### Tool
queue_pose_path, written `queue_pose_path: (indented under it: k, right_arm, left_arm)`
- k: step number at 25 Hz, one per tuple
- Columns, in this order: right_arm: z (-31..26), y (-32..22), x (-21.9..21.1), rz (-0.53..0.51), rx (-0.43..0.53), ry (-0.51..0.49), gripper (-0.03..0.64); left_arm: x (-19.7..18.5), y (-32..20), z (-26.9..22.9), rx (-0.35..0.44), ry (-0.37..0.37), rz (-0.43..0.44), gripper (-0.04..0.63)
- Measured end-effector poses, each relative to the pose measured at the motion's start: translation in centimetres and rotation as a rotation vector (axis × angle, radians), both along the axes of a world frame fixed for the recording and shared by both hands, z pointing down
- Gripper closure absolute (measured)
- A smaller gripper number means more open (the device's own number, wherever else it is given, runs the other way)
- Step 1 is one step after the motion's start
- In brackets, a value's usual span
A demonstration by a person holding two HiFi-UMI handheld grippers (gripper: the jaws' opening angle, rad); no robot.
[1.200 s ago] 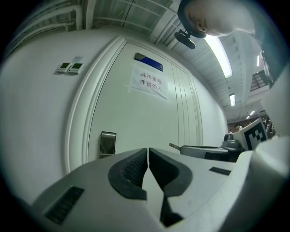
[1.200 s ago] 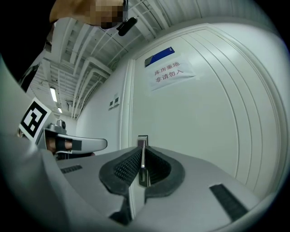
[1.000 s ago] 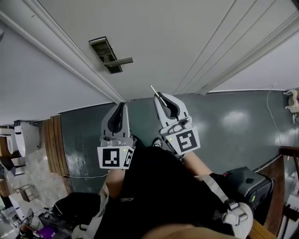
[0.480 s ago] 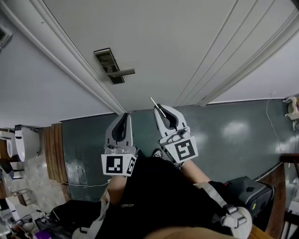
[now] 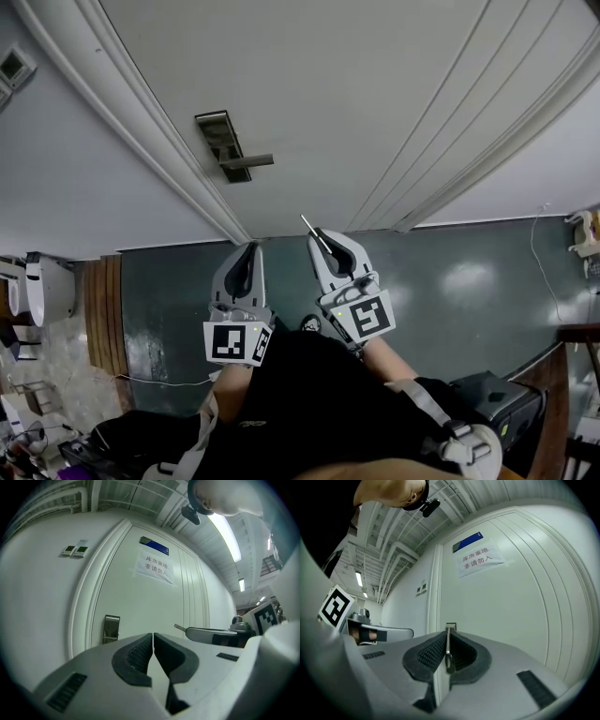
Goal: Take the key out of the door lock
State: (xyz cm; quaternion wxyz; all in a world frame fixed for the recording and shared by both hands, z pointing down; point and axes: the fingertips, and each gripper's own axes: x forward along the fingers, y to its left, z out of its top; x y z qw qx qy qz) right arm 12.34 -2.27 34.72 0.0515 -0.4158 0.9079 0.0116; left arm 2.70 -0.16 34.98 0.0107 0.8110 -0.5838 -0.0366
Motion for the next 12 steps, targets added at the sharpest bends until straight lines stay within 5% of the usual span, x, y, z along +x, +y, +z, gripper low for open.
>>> queue_pose_path:
  k: [12]
  right_arm:
    - [0.00,-0.37,-0.05,0.003,-0.002,0.016,0.586]
  left_arm:
    - [-0.59,-0.65,0.14,-0.012,0.020,-0.008,0.566]
